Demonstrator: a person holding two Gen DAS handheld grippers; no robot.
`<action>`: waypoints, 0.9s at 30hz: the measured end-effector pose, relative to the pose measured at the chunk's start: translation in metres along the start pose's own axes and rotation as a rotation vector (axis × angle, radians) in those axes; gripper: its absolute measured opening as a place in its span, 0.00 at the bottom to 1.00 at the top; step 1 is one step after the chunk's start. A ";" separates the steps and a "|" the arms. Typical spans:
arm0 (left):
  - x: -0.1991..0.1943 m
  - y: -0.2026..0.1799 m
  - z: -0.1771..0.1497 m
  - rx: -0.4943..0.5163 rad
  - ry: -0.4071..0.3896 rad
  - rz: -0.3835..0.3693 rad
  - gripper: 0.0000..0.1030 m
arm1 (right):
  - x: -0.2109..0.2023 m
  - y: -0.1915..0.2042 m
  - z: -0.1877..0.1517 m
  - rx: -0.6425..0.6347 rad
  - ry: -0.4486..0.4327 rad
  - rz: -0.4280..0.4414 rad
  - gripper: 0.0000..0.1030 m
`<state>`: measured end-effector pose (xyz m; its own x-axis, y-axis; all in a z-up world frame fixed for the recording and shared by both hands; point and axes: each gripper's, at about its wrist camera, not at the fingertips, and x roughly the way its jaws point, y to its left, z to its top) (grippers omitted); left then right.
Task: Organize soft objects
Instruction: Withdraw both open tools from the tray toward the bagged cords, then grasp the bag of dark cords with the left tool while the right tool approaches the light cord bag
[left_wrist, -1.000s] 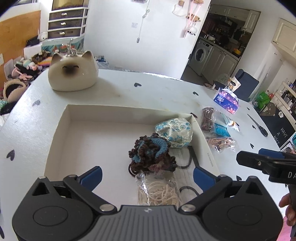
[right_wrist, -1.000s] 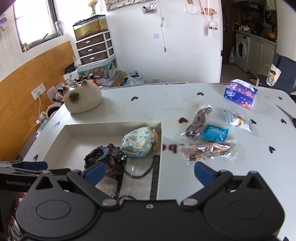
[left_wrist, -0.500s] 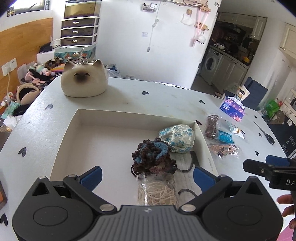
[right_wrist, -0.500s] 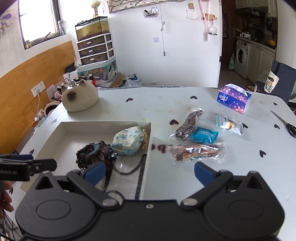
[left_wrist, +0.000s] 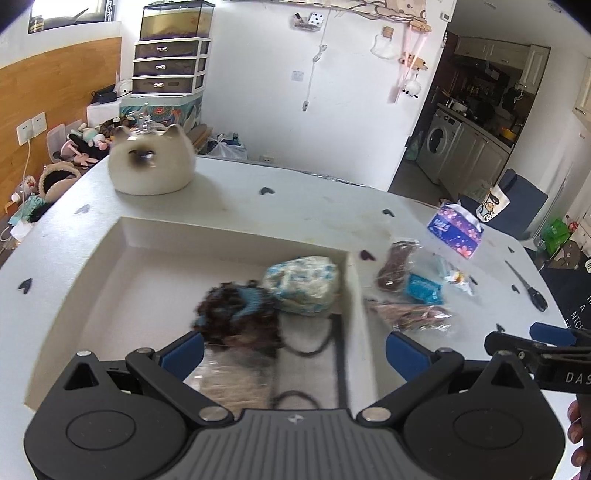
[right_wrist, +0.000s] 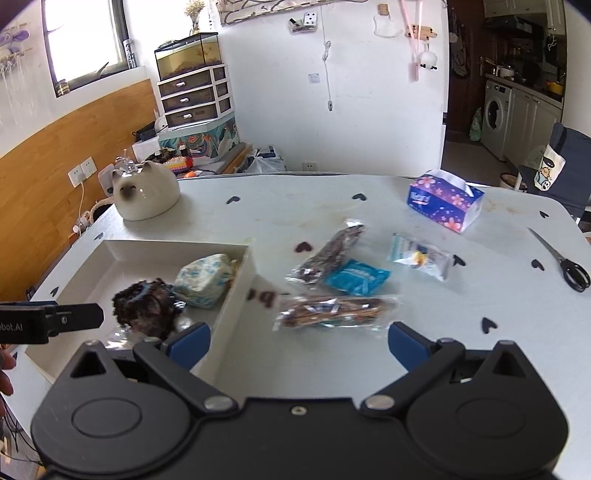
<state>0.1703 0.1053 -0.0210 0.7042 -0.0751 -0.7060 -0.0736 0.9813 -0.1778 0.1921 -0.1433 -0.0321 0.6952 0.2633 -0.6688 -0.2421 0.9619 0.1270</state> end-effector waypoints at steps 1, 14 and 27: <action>0.002 -0.008 0.001 0.001 -0.003 -0.002 1.00 | 0.000 -0.007 0.001 -0.002 0.001 0.000 1.00; 0.046 -0.097 0.021 0.054 -0.017 -0.075 0.89 | 0.014 -0.088 0.013 -0.040 0.023 0.007 1.00; 0.119 -0.127 0.065 0.077 0.037 -0.114 0.74 | 0.094 -0.106 0.038 0.029 0.106 0.141 0.38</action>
<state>0.3094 -0.0163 -0.0379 0.6783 -0.1921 -0.7092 0.0609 0.9766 -0.2063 0.3084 -0.2177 -0.0804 0.5800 0.3879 -0.7163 -0.3112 0.9182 0.2453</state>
